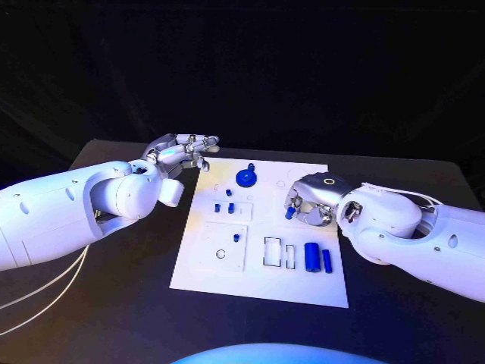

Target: Assemble the parts on the task board

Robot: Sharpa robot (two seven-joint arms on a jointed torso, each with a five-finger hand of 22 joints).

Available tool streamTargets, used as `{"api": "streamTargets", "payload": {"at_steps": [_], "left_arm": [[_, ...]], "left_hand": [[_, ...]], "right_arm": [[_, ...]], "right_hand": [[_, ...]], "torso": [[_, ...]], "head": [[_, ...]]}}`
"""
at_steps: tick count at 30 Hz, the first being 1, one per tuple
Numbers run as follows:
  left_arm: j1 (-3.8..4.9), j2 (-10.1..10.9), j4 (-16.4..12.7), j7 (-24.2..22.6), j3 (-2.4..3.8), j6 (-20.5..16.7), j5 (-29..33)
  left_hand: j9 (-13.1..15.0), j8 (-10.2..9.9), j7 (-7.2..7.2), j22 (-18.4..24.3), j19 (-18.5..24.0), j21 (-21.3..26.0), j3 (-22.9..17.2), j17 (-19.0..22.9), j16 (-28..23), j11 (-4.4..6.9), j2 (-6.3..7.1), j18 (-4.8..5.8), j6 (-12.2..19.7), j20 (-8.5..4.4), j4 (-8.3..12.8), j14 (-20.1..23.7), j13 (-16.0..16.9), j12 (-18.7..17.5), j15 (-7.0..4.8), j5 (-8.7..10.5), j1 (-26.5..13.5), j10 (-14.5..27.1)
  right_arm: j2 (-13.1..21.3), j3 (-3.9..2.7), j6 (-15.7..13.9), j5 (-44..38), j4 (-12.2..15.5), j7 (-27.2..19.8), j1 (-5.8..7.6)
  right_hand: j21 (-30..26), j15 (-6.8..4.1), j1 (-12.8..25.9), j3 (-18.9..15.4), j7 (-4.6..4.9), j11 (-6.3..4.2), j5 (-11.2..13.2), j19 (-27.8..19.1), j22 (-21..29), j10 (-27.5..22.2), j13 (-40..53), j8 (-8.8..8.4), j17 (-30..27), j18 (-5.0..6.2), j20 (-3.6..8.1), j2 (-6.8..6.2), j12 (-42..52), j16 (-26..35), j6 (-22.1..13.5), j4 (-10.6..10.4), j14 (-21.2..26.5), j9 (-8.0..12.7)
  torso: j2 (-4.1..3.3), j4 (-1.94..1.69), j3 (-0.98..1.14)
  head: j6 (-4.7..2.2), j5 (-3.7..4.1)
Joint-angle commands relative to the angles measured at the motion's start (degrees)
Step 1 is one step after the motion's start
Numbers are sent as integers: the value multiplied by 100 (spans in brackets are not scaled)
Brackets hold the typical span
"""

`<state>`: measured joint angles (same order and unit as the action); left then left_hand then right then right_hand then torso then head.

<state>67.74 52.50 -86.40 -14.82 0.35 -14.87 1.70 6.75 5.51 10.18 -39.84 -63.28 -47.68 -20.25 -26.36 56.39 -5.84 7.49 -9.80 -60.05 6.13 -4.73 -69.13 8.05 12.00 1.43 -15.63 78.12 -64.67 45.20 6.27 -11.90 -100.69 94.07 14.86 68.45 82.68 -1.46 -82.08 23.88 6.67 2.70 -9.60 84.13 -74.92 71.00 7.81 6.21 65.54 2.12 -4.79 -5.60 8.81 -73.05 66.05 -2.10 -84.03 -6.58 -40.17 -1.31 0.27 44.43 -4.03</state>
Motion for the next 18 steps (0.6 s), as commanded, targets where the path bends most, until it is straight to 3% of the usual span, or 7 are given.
{"api": "streamTargets", "payload": {"at_steps": [1,7,13,18], "left_arm": [[-1,-17,-2,-14,2,82,4],[-3,-19,-2,-10,2,79,4],[-3,-13,-8,-4,2,74,4],[-3,-5,-9,4,2,73,4]], "left_hand": [[-8,-13,-2,8,-5,27,33,9,-30,-5,-55,-75,50,29,-13,44,0,28,-11,6,5,32],[-8,-13,-2,8,-5,27,33,9,-30,-5,-55,-75,50,29,-13,44,0,28,-11,6,5,32],[-8,-13,-2,8,-5,27,33,9,-30,-5,-55,-75,50,29,-13,44,0,28,-11,6,5,32],[-8,-13,-2,8,-5,27,33,9,-30,-5,-55,-75,50,29,-13,44,0,28,-11,6,5,32]], "right_arm": [[10,-8,-409,135,47,-126,2],[24,-11,-454,313,90,-131,5],[13,-12,-162,392,70,-8,9],[9,-12,41,379,47,78,10]], "right_hand": [[65,-34,-100,13,8,-2,13,371,-1318,71,18,48,6,-80,52,57,29,-40,79,63,-193,-69],[53,-20,-4,-29,24,13,31,367,-1319,65,21,19,-13,-79,52,9,-37,-31,52,48,-189,-79],[-191,102,316,-137,203,171,121,284,-1259,-214,-26,-246,-128,-36,-26,-255,-290,49,-371,-105,-155,8],[-375,172,429,-180,289,261,174,223,-1211,-354,-35,-281,-173,-3,-92,-407,-386,76,-700,-172,-142,80]], "torso": [[2,0,0],[0,-1,-3],[-3,1,-2],[-1,5,-2]], "head": [[-1,0],[-17,14],[-17,15],[-19,14]]}}
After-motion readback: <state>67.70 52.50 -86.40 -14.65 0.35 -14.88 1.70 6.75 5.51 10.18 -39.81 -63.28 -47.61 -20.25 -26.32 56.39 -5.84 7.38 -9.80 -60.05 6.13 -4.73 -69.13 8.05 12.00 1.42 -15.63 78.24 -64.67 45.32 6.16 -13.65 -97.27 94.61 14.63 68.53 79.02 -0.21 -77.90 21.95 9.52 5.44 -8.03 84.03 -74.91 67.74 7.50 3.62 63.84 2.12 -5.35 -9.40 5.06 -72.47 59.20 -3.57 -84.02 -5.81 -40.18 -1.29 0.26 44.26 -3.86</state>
